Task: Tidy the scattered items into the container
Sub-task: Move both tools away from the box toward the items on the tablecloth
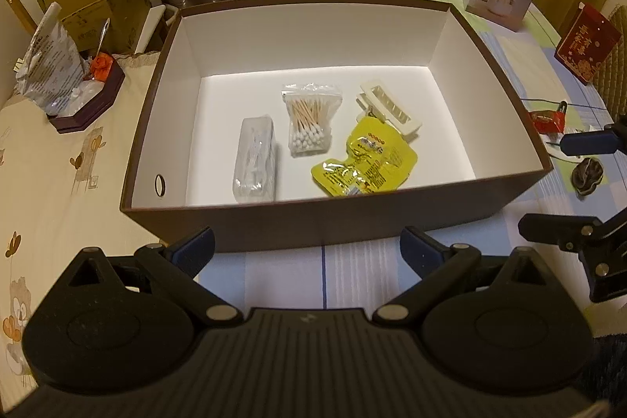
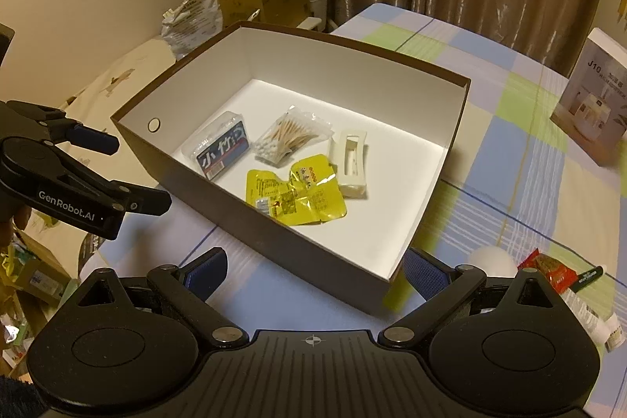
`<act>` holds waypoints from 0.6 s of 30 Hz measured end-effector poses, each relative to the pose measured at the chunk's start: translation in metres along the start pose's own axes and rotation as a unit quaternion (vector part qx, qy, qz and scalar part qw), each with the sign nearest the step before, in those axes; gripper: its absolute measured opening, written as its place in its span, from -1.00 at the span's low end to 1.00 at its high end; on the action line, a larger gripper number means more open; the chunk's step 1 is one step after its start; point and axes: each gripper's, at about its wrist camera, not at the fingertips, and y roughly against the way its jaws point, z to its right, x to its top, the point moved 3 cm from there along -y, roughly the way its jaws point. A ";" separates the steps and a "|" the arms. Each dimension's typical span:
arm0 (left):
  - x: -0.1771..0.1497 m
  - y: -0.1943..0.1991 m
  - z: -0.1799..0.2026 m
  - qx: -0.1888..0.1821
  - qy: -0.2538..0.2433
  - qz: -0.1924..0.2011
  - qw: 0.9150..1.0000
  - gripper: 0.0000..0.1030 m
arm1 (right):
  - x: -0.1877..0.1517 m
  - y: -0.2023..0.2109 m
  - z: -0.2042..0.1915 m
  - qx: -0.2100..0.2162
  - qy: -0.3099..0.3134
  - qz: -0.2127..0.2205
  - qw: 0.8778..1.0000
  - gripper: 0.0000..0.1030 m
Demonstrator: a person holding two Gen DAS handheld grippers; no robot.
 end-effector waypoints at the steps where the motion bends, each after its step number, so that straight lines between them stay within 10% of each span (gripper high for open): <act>1: -0.003 0.001 0.001 0.000 0.001 0.000 1.000 0.93 | -0.001 0.001 0.000 0.000 0.001 0.001 1.000 0.97; 18: -0.021 0.026 0.041 0.010 0.009 0.015 1.000 0.93 | -0.027 0.036 0.019 0.015 0.008 0.027 0.999 0.97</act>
